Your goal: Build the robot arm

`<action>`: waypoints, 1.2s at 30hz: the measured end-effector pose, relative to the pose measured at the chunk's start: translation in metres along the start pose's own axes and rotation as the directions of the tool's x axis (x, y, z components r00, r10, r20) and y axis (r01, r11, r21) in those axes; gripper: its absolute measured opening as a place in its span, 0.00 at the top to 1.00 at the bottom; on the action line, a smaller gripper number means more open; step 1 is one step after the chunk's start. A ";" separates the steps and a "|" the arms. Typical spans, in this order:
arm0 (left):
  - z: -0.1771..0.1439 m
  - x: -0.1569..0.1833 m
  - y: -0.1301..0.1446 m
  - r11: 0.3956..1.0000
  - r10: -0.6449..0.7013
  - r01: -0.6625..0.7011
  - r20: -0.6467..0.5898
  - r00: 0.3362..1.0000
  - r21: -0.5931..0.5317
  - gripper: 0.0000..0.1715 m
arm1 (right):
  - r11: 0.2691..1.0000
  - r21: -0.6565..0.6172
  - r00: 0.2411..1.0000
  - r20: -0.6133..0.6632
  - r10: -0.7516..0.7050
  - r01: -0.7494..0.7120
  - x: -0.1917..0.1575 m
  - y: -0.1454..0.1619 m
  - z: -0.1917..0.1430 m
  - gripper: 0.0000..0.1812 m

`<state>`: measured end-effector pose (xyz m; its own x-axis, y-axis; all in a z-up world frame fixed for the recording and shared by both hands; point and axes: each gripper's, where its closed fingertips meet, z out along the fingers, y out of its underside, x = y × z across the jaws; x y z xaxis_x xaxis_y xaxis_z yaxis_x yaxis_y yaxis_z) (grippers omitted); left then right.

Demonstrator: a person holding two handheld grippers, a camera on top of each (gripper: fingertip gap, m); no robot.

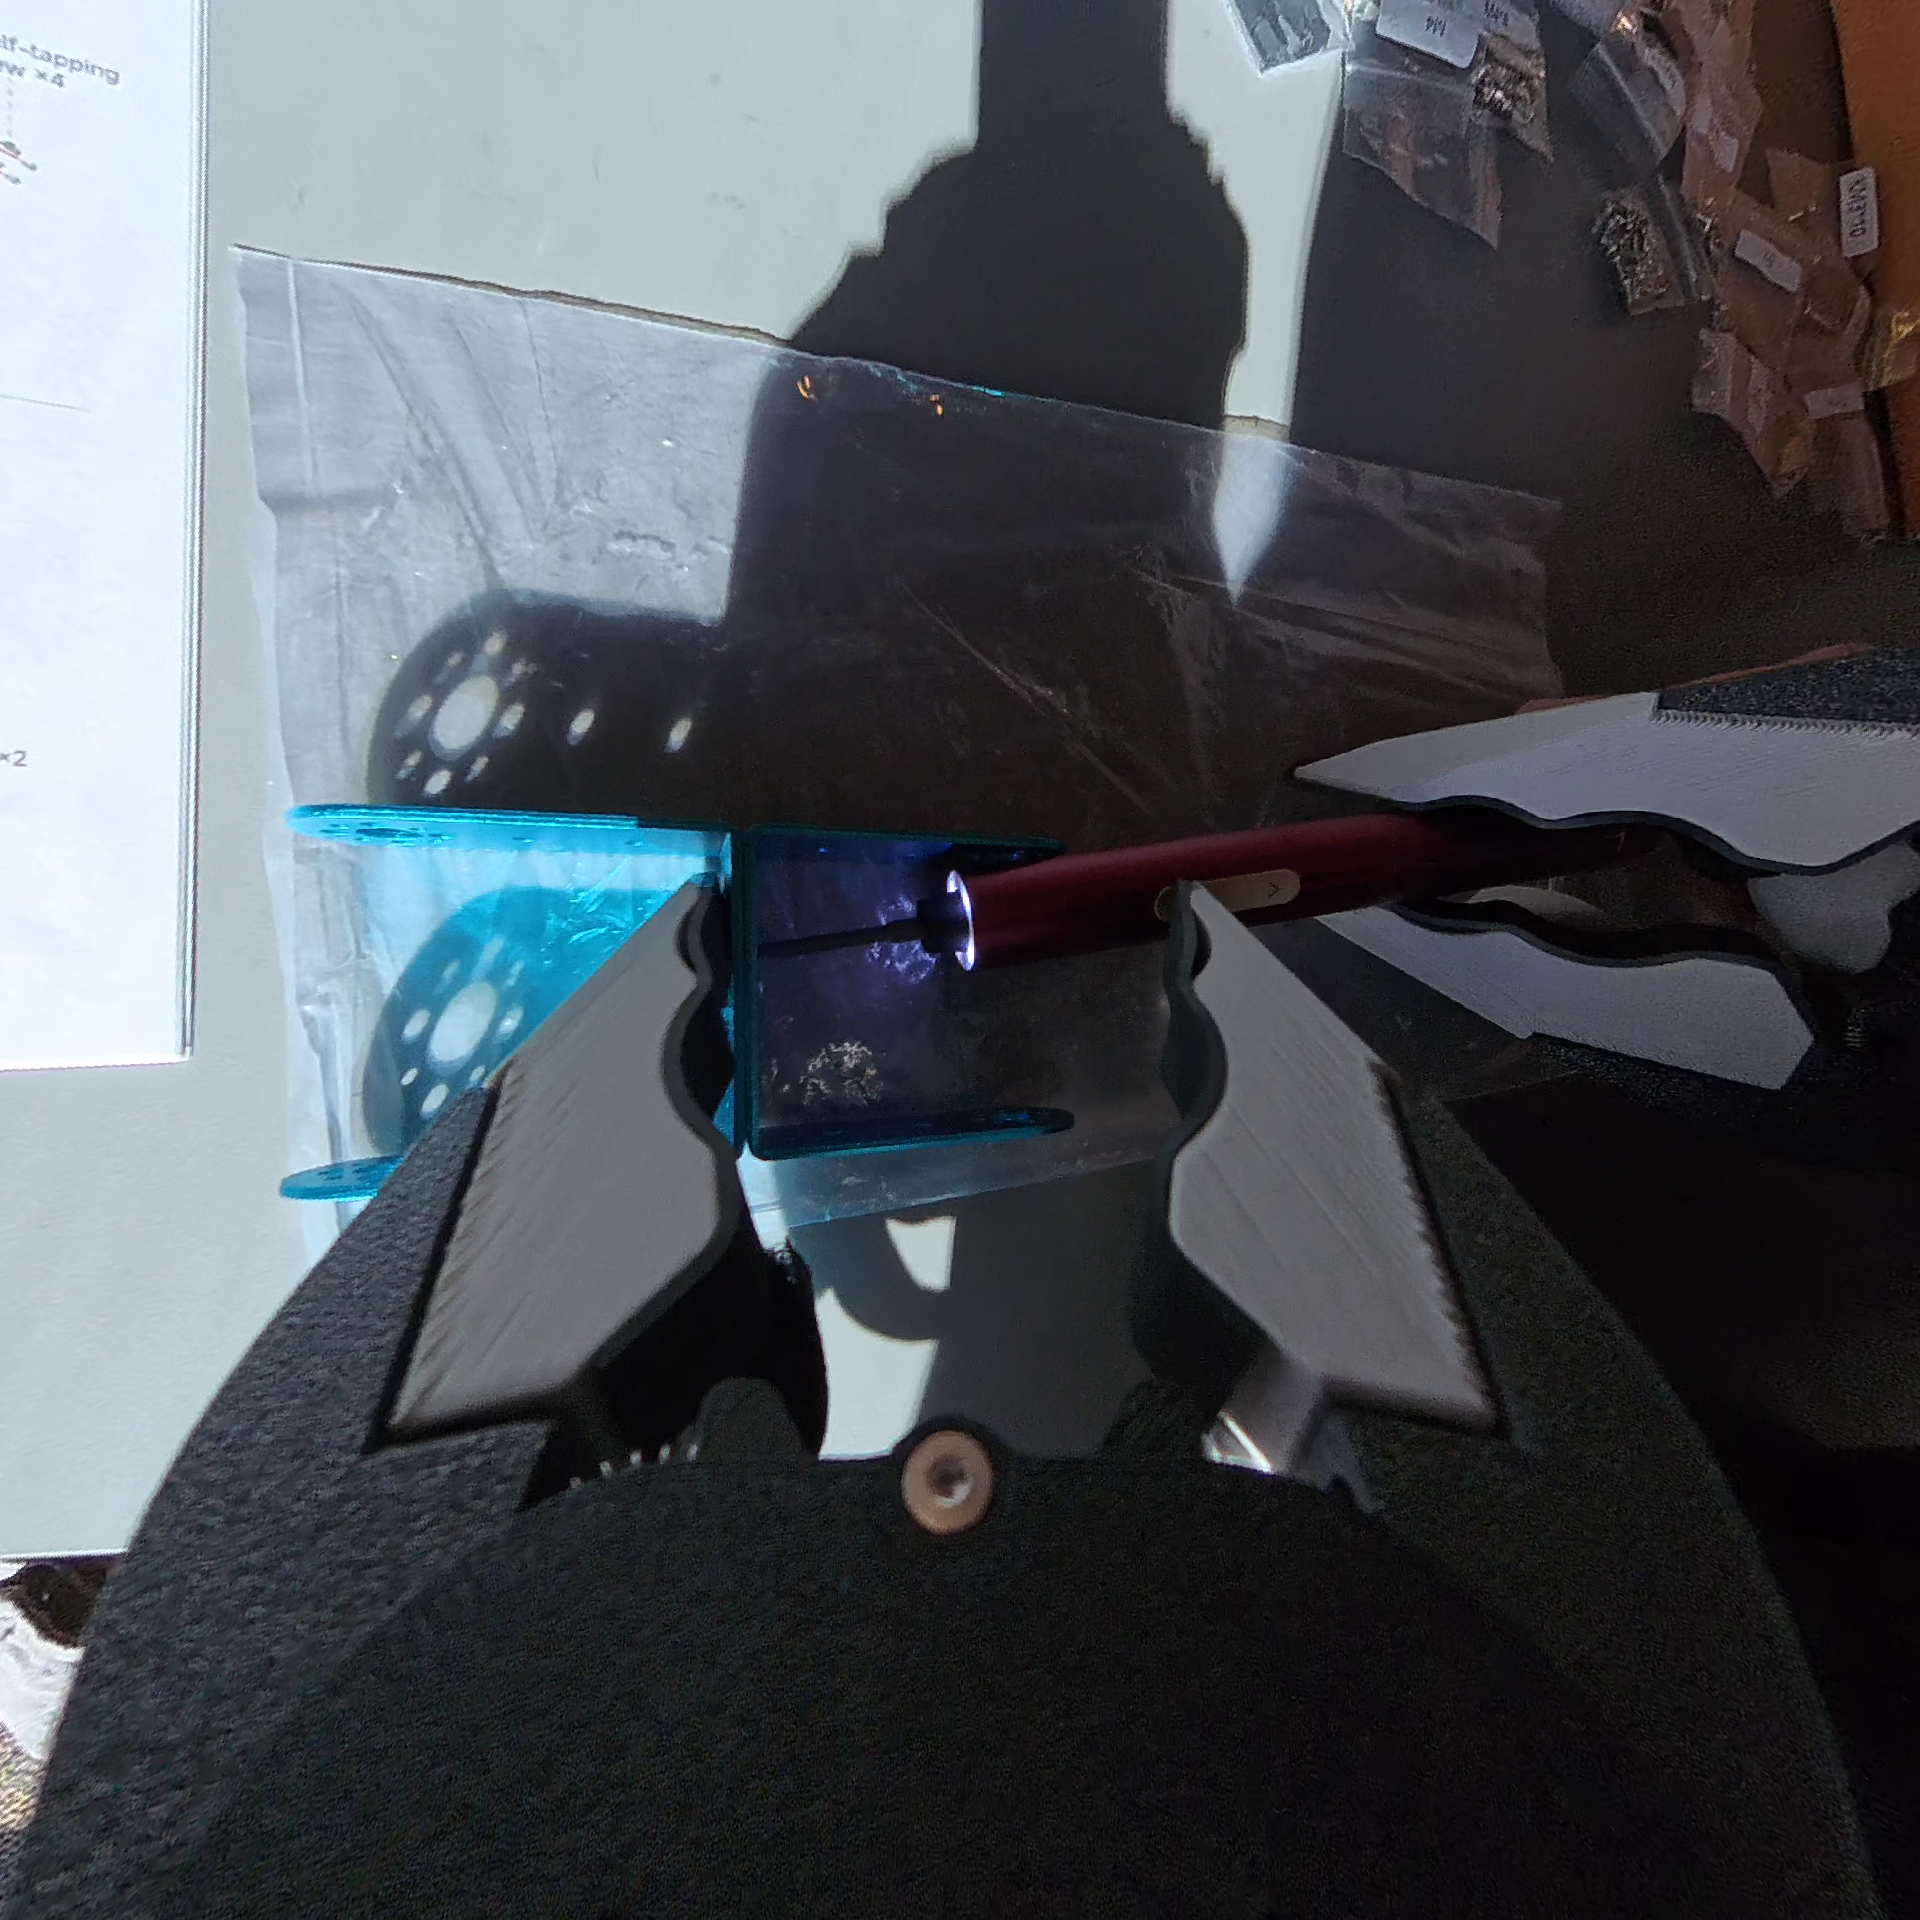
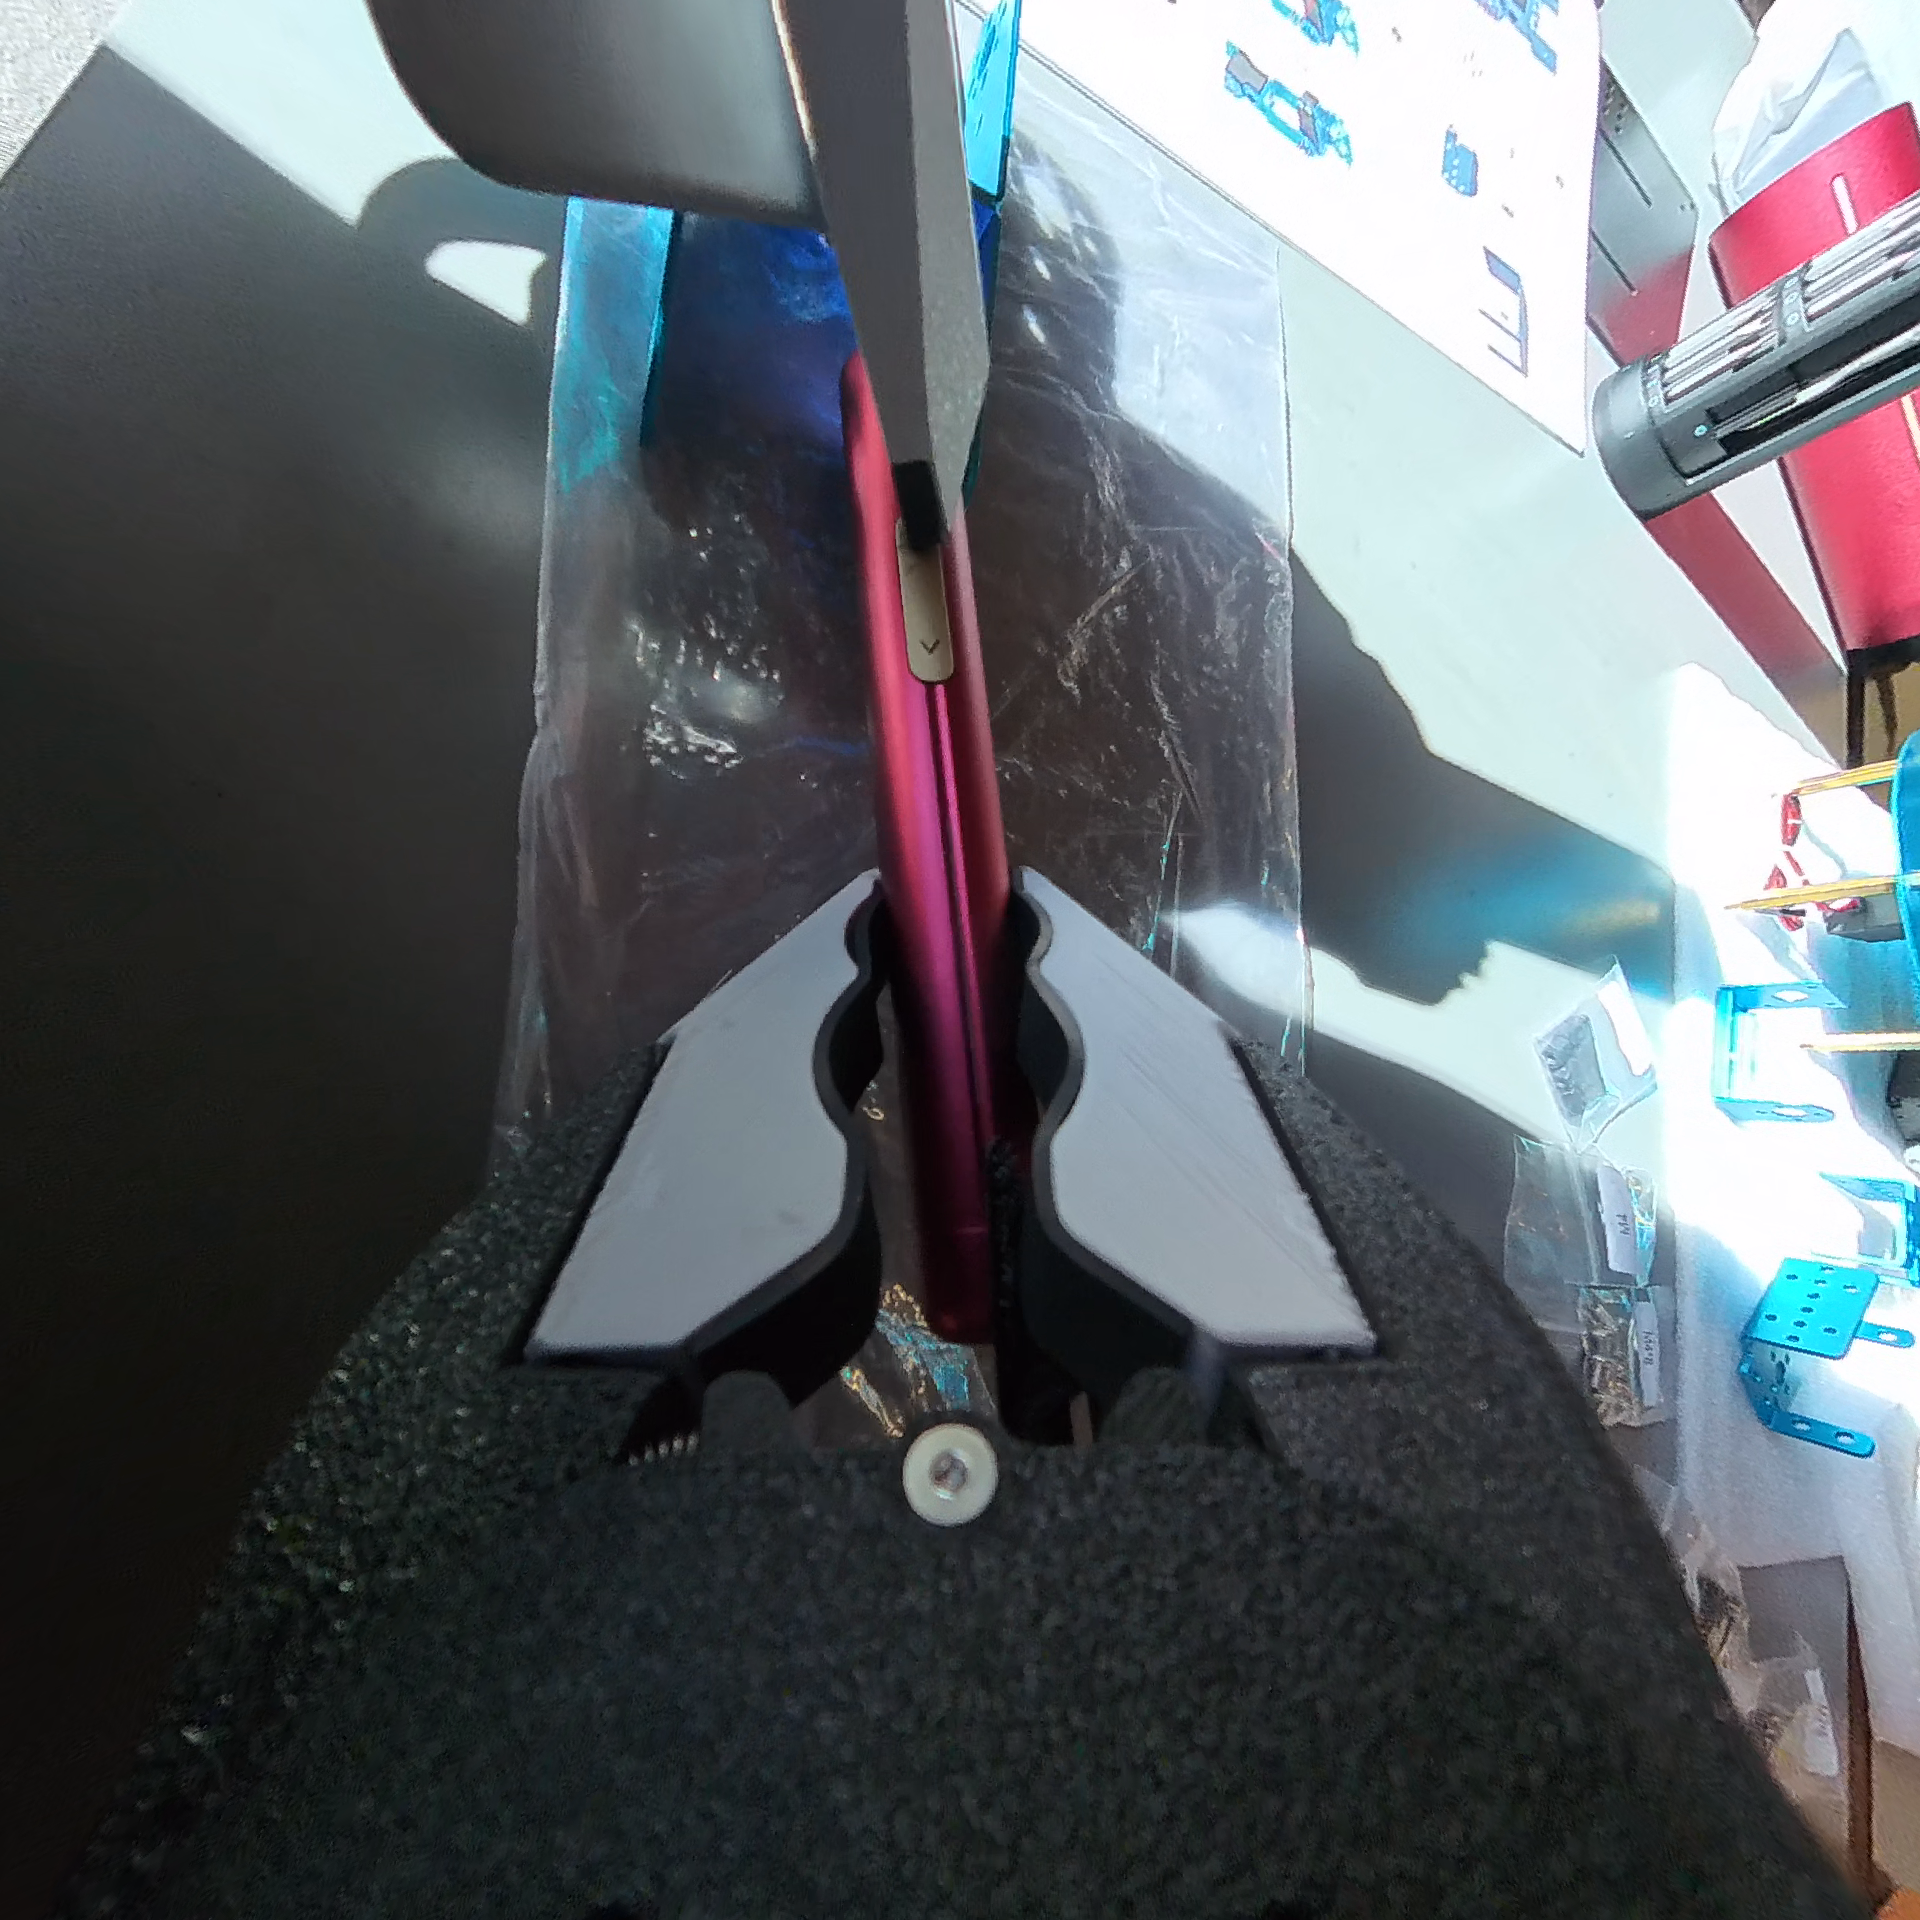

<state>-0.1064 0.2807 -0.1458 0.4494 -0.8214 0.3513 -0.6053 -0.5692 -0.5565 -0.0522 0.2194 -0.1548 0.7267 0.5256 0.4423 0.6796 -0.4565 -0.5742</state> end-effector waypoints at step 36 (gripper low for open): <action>-0.022 -0.017 0.002 0.561 0.806 -0.803 -0.351 0.476 0.199 0.48 | 0.987 0.103 0.967 0.237 0.098 -0.125 0.017 0.021 -0.043 0.90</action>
<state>-0.1297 0.2923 -0.1366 -0.5049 -0.8630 -0.0172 -0.5696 0.3480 -0.7446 -0.0213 0.1876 -0.1302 0.7452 0.6336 0.2080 0.5694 -0.4422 -0.6930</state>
